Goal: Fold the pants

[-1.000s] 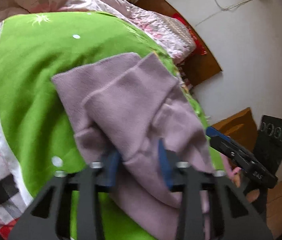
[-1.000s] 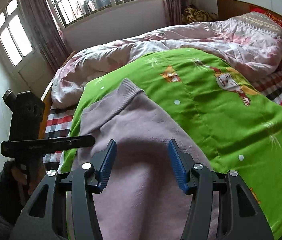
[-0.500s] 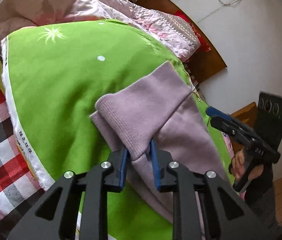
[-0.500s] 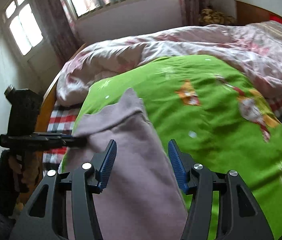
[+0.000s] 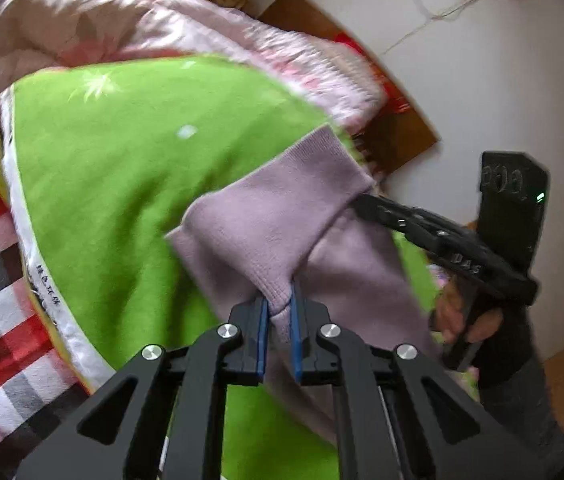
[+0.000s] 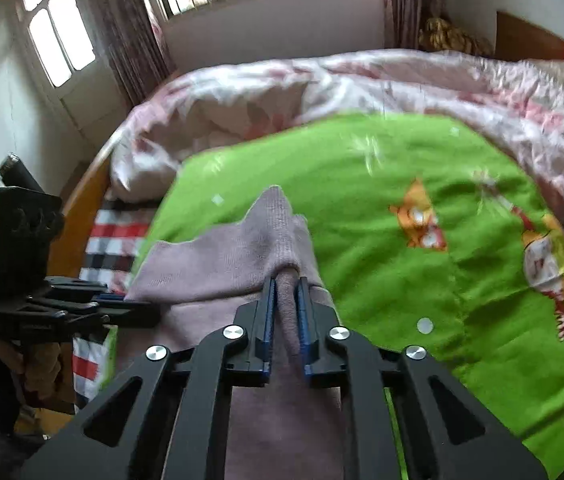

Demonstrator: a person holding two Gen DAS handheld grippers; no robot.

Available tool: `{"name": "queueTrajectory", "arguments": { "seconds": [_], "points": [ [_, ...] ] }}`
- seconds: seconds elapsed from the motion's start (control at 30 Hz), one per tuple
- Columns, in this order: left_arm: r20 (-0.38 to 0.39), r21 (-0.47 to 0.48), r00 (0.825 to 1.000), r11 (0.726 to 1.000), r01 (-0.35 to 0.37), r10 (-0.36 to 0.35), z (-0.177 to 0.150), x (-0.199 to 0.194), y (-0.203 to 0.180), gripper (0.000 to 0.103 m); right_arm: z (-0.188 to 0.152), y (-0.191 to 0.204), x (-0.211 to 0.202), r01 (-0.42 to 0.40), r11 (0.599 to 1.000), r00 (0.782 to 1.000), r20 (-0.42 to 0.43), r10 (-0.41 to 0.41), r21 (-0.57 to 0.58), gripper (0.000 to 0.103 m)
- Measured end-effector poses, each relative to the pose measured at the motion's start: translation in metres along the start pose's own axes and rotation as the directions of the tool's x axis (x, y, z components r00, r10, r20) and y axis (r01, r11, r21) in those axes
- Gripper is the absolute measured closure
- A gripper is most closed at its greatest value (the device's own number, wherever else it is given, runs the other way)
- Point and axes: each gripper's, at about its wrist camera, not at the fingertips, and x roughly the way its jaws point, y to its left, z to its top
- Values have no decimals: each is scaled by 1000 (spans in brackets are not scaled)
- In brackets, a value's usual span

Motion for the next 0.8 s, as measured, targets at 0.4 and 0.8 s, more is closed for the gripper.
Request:
{"name": "queueTrajectory", "arguments": {
  "seconds": [0.4, 0.8],
  "points": [
    [-138, -163, 988, 985, 50, -73, 6, 25, 53, 74, -10, -26, 44, 81, 987, 992, -111, -65, 142, 71],
    [-73, 80, 996, 995, 59, -53, -53, -24, -40, 27, -154, 103, -156, 86, 995, 996, -18, -87, -47, 71]
  ]
}}
